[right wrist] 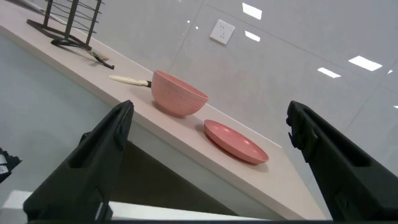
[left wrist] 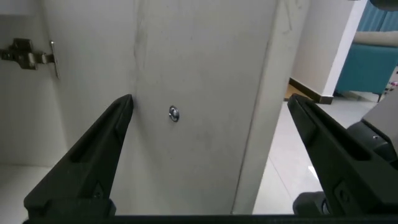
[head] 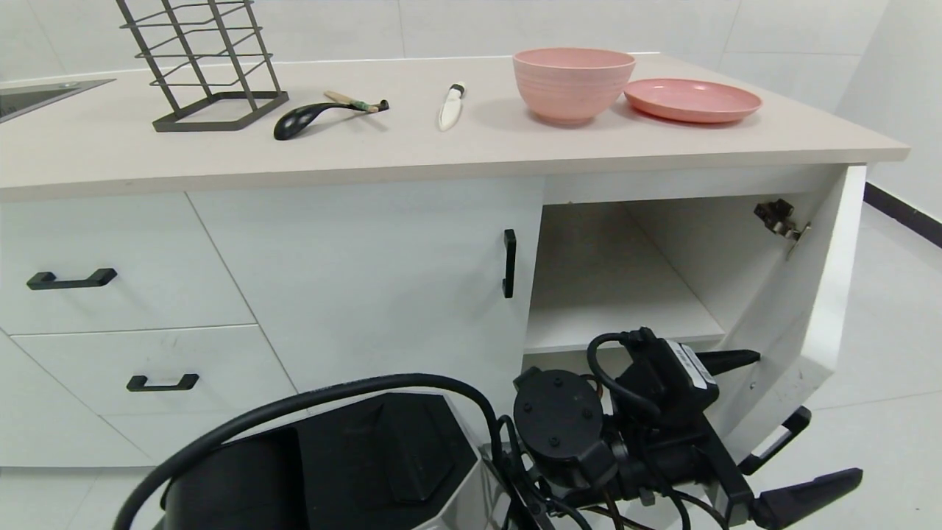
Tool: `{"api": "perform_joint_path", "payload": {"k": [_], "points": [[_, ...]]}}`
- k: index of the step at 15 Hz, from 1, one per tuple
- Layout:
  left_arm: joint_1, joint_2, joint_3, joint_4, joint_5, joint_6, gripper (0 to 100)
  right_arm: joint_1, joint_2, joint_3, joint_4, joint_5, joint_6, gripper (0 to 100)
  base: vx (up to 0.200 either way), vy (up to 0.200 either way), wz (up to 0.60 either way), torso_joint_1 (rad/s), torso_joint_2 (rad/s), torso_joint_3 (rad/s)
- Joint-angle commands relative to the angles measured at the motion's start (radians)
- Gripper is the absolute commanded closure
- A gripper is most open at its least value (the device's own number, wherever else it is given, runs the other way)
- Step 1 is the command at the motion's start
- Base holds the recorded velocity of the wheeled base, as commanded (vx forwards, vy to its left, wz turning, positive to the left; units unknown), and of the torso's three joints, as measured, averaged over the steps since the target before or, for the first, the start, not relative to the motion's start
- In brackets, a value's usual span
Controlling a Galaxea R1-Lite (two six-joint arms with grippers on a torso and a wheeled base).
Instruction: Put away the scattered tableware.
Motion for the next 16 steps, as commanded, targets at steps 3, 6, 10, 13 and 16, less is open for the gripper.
{"api": "perform_joint_path", "payload": {"k": [3,6,10,13,16], "points": [[-0.041,0.016,-0.014,0.000,-0.002,0.000,0,0.000,0.003,-0.005,-0.001,0.001,-0.001,0,0.000,0.000,0.00,0.000,0.00,0.000],[-0.066,0.026,-0.048,0.019,-0.002,0.000,0,0.000,0.003,-0.005,-0.001,0.001,-0.002,0,0.000,0.000,0.00,0.000,0.00,0.000],[-0.112,0.086,-0.178,0.071,-0.002,0.000,0,0.000,0.003,-0.009,-0.003,0.001,-0.002,0,0.000,0.000,0.00,0.000,0.00,0.000],[-0.158,0.123,-0.269,0.126,-0.002,-0.002,0,0.000,-0.002,-0.023,-0.004,0.001,-0.002,0,0.000,0.000,0.00,0.000,0.00,0.000],[-0.216,0.177,-0.390,0.191,-0.002,-0.002,0,-0.002,-0.031,-0.039,-0.001,0.001,-0.002,0,0.000,0.000,0.00,0.000,0.00,0.000]]}}
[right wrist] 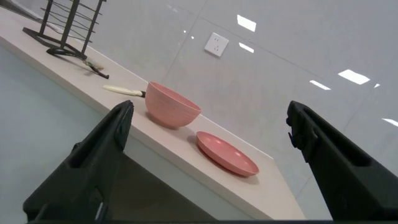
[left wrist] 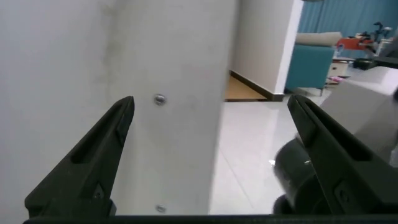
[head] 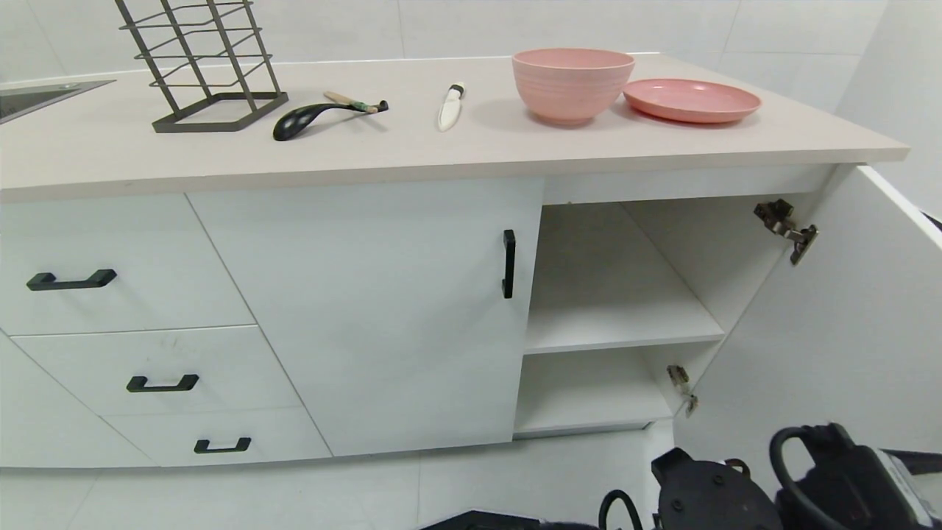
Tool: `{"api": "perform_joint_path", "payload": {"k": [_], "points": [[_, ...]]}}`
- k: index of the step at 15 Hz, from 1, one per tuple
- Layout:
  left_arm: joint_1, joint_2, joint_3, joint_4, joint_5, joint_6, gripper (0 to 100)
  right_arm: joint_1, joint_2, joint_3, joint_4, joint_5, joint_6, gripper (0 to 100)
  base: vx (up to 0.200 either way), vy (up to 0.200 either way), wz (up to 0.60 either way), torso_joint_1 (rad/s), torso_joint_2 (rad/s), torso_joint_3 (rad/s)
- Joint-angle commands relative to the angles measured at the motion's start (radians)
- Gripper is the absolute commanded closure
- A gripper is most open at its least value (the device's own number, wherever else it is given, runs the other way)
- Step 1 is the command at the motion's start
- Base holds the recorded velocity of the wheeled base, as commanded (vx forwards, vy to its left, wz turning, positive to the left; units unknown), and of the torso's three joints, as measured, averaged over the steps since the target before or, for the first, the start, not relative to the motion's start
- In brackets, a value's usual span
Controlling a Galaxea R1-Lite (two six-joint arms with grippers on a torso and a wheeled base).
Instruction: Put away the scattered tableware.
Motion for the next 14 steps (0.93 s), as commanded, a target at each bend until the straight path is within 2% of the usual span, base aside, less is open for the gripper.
{"api": "perform_joint_path", "payload": {"k": [1,3,5,6,7,8,9,11,12,13,14], "points": [[-0.049,0.061,-0.096,0.026,0.001,0.001,0,-0.001,-0.014,-0.007,0.000,0.001,0.000,0,0.000,0.000,0.00,0.000,0.00,0.000],[-0.075,0.069,-0.116,0.043,0.000,0.001,0,-0.001,-0.017,-0.018,0.000,0.001,-0.002,0,0.000,0.000,0.00,0.000,0.00,0.000],[-0.064,0.066,-0.115,0.038,0.001,-0.001,0,-0.001,-0.033,-0.019,0.002,0.001,-0.002,0,0.000,0.000,0.00,0.000,0.00,0.000],[-0.031,0.060,-0.115,0.018,0.003,-0.037,0,-0.001,-0.048,-0.025,0.003,0.001,-0.002,0,0.000,0.000,0.00,0.000,0.00,0.000],[-0.014,0.052,-0.112,0.004,0.003,-0.059,0,-0.001,-0.054,-0.033,0.003,0.001,-0.002,0,0.000,0.000,0.00,0.000,0.00,0.000],[0.028,0.024,-0.086,-0.014,0.011,-0.068,0,-0.001,-0.060,-0.038,0.005,0.001,-0.002,0,0.000,0.000,0.00,0.000,0.00,0.000],[0.043,0.009,-0.069,-0.017,0.012,-0.068,0,-0.001,-0.060,-0.036,0.005,0.001,-0.002,0,0.000,0.000,0.00,0.000,0.00,0.000],[0.117,-0.104,0.104,-0.074,0.015,-0.067,0,-0.001,-0.059,-0.027,0.008,0.001,-0.002,0,0.000,0.000,0.00,0.000,0.00,0.000],[0.163,-0.178,0.229,-0.120,0.015,-0.065,0,-0.001,-0.059,-0.016,0.011,0.001,-0.002,0,0.000,0.000,0.00,0.000,0.00,0.000],[0.189,-0.216,0.301,-0.144,0.015,-0.064,0,-0.001,-0.057,-0.008,0.014,0.001,-0.003,0,0.000,0.000,0.00,0.000,0.00,0.000],[0.247,-0.316,0.474,-0.175,0.015,-0.059,0,0.000,-0.053,0.008,0.014,0.002,-0.005,0,0.000,0.000,0.00,0.000,0.00,0.000]]}}
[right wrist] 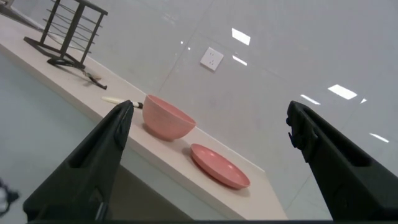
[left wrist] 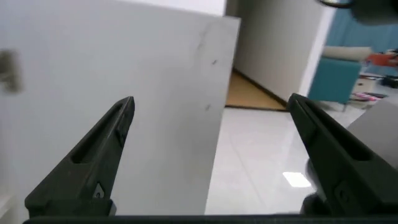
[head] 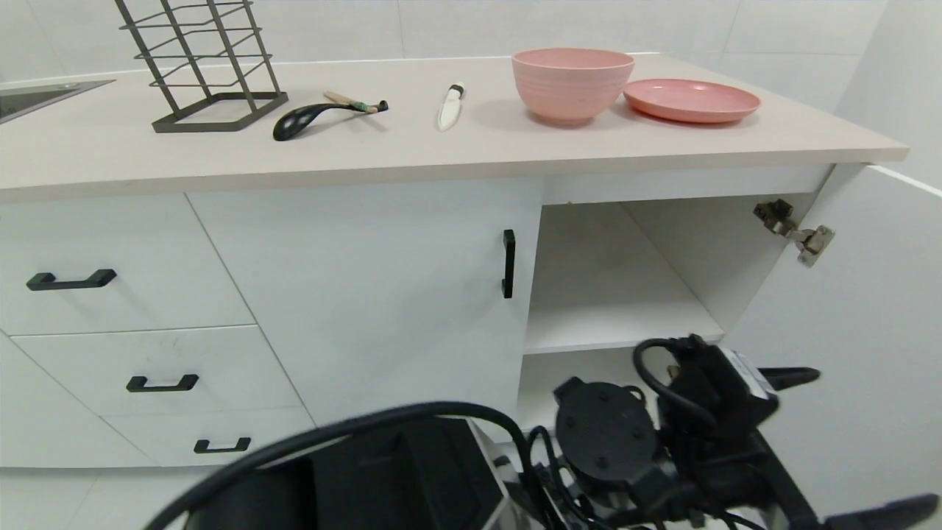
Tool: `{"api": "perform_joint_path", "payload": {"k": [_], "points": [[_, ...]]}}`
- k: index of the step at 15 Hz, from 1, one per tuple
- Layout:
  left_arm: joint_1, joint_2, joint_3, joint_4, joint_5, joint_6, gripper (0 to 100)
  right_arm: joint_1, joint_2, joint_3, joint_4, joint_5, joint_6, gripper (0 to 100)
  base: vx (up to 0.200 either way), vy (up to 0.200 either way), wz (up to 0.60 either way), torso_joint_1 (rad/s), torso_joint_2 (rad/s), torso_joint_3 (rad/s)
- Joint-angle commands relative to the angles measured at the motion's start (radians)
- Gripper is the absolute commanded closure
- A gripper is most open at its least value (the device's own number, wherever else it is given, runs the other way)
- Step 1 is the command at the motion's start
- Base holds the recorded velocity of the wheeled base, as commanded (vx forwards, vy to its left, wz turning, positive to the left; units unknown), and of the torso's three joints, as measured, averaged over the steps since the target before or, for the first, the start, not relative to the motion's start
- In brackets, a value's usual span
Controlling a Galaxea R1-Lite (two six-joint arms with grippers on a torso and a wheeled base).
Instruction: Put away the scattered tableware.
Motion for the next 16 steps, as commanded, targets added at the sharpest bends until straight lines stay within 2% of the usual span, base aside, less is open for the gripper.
{"api": "perform_joint_path", "payload": {"k": [1,2,4,6,8,9,11,12,13,14,15,16], "points": [[0.116,-0.229,0.296,-0.054,0.000,0.005,0,0.001,0.008,0.018,0.000,0.002,-0.001,0,0.000,0.000,0.00,0.000,0.00,0.000],[0.142,-0.337,0.463,-0.054,0.003,0.013,0,0.003,0.014,0.034,0.000,0.002,-0.003,0,0.000,0.000,0.00,0.000,0.00,0.000],[0.164,-0.527,0.755,-0.054,0.006,0.051,0,0.006,0.039,0.067,-0.002,0.003,-0.006,0,0.000,0.000,0.00,0.000,0.00,0.000],[0.210,-0.709,0.948,-0.054,0.008,0.059,0,0.007,0.051,0.096,-0.002,0.005,-0.010,0,0.000,0.000,0.00,0.000,0.00,0.000],[0.277,-0.871,1.074,-0.054,0.008,0.057,0,0.009,0.062,0.130,-0.002,0.009,-0.012,0,0.000,0.000,0.00,0.000,0.00,0.000],[0.346,-0.973,1.180,-0.054,0.009,0.056,0,0.017,0.072,0.155,-0.002,0.011,-0.022,0,0.000,0.000,0.00,0.000,0.00,0.000],[0.491,-1.139,1.333,-0.054,0.025,0.057,0,0.076,0.086,0.213,0.000,0.012,-0.032,0,0.000,0.000,0.00,0.000,0.00,0.000],[0.586,-1.228,1.333,-0.017,0.042,0.053,0,0.095,0.085,0.239,-0.003,0.012,-0.033,0,0.000,0.000,0.00,0.000,0.00,0.000],[0.764,-1.335,1.333,0.049,0.061,0.060,0,0.101,0.072,0.280,-0.006,0.012,-0.046,0,0.000,0.000,0.00,0.000,0.00,0.000],[0.828,-1.377,1.333,0.076,0.061,0.066,0,0.103,0.063,0.302,-0.008,0.012,-0.050,0,0.000,0.000,0.00,0.000,0.00,0.000],[1.011,-1.581,1.333,0.239,0.058,0.102,0,0.119,-0.060,0.366,0.021,0.014,-0.056,0,0.000,0.000,0.00,0.000,0.00,0.000],[1.063,-1.746,1.331,0.403,0.060,0.106,0,0.135,-0.147,0.366,0.083,0.014,-0.055,0,0.000,0.000,0.00,0.000,0.00,0.000]]}}
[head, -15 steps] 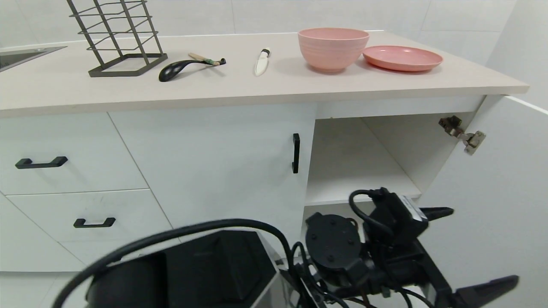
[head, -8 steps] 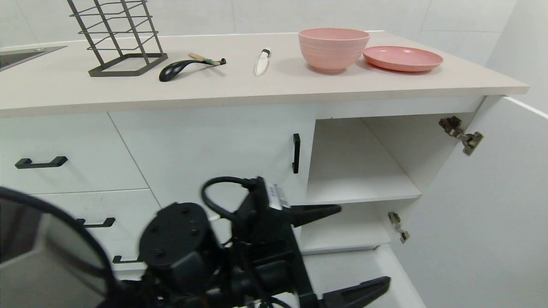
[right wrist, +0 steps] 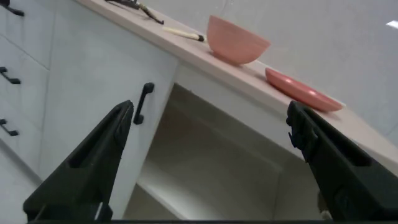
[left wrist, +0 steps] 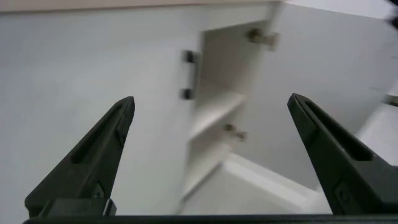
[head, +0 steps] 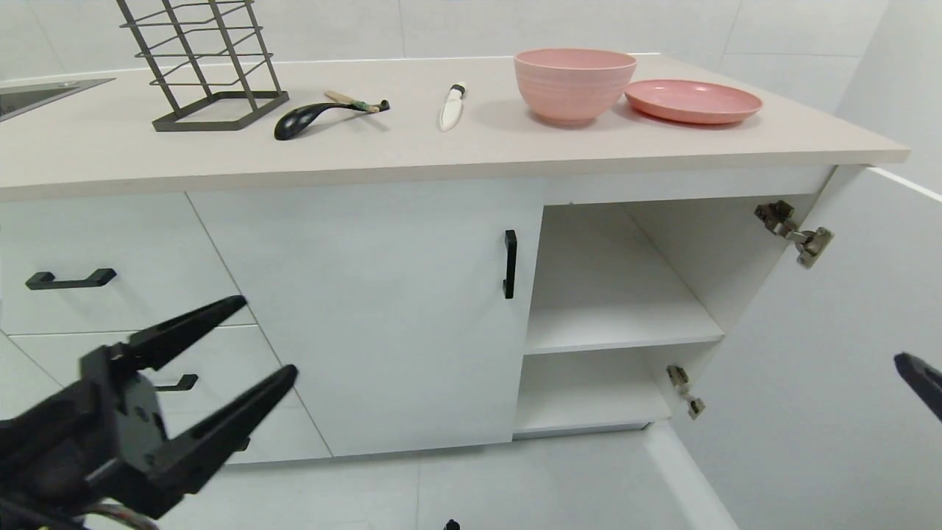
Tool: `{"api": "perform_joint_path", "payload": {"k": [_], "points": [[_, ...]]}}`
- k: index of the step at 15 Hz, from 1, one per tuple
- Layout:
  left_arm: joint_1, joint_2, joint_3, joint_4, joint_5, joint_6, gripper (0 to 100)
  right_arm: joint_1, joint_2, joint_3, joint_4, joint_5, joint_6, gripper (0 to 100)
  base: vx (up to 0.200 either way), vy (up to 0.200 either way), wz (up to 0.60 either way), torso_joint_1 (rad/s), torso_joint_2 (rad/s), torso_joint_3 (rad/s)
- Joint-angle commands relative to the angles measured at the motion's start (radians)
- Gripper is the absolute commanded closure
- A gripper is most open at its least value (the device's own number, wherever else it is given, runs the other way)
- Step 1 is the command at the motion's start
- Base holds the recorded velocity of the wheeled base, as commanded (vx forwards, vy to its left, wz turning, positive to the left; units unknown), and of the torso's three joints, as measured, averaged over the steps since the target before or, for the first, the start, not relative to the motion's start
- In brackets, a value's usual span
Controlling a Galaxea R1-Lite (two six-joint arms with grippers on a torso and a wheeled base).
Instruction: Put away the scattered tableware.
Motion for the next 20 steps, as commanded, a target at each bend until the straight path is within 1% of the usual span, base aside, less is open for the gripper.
{"api": "perform_joint_path", "payload": {"k": [1,2,3,4,5,6,7,8,9,10,11,12,13,14,15,16,17,18,19,20], "points": [[0.323,-0.622,0.022,0.477,0.014,0.032,0,0.032,-0.278,0.057,0.150,0.001,-0.002,0,0.000,0.000,0.00,0.000,0.00,0.000],[0.351,-0.778,0.007,0.701,0.015,0.032,0,0.035,-0.376,0.057,0.277,0.001,-0.002,0,0.000,0.000,0.00,0.000,0.00,0.000],[0.375,-0.913,-0.048,0.951,0.017,0.033,0,0.052,-0.493,0.057,0.451,0.004,-0.002,0,0.000,0.000,0.00,0.000,0.00,0.000],[0.391,-0.970,-0.113,1.124,0.015,0.035,0,0.086,-0.600,0.057,0.622,0.009,-0.005,0,0.000,0.000,0.00,0.000,0.00,0.000],[0.394,-0.979,-0.145,1.173,0.017,0.033,0,0.095,-0.646,0.057,0.750,0.012,-0.008,0,0.000,0.000,0.00,0.000,0.00,0.000],[0.394,-0.990,-0.143,1.167,0.020,0.033,0,0.081,-0.640,0.057,0.774,0.012,-0.008,0,0.000,0.000,0.00,0.000,0.00,0.000],[0.394,-1.047,-0.133,1.172,0.023,0.029,0,0.055,-0.620,0.057,0.770,0.012,-0.008,0,0.000,0.000,0.00,0.000,0.00,0.000],[0.395,-1.137,-0.102,1.186,0.024,0.024,0,0.029,-0.638,0.057,0.773,0.009,-0.008,0,0.000,0.000,0.00,0.000,0.00,0.000],[0.386,-1.165,-0.081,1.190,0.030,0.029,0,0.020,-0.678,0.057,0.785,0.006,-0.006,0,0.000,0.000,0.00,0.000,0.00,0.000],[0.377,-1.188,-0.036,1.192,0.109,0.032,0,0.012,-0.786,0.057,0.889,0.006,-0.006,0,0.000,0.000,0.00,0.000,0.00,0.000],[0.377,-1.188,-0.036,1.192,0.109,0.032,0,0.012,-0.786,0.057,0.889,0.006,-0.006,0,0.000,0.000,0.00,0.000,0.00,0.000],[0.377,-1.190,0.027,1.236,0.265,0.079,0,0.003,-0.941,0.057,1.118,-0.022,-0.012,0,0.000,0.000,0.00,0.000,0.00,0.000],[0.375,-1.188,0.027,1.282,0.296,0.110,0,0.003,-0.933,0.057,1.115,-0.076,-0.006,0,0.000,0.000,0.00,0.000,0.00,0.000],[0.377,-1.190,0.027,1.334,0.343,0.171,0,0.003,-0.927,0.057,1.127,-0.277,0.015,0,0.000,0.000,0.00,0.000,0.00,0.000],[0.377,-1.190,0.027,1.354,0.353,0.176,0,0.021,-0.950,0.057,1.268,-0.477,0.061,0,0.000,0.000,0.00,0.000,0.00,0.000],[0.377,-1.190,0.027,1.388,0.359,0.167,0,0.031,-0.976,0.034,1.350,-0.533,0.095,0,0.000,0.000,0.00,0.000,0.00,0.000],[0.375,-1.188,0.027,1.402,0.360,0.127,0,0.031,-0.976,0.031,1.337,-0.545,0.123,0,0.000,0.000,0.00,0.000,0.00,0.000],[0.375,-1.188,0.027,1.396,0.359,0.081,0,0.032,-0.976,0.038,1.327,-0.577,0.129,0,0.000,0.000,0.00,0.000,0.00,0.000],[0.375,-1.188,0.027,1.396,0.357,0.088,0,0.034,-0.976,0.054,1.325,-0.634,0.141,0,0.000,0.000,0.00,0.000,0.00,0.000],[0.375,-1.190,0.027,1.397,0.356,0.091,0,0.034,-0.976,0.055,1.322,-0.631,0.144,0,0.000,0.000,0.00,0.000,0.00,0.000]]}}
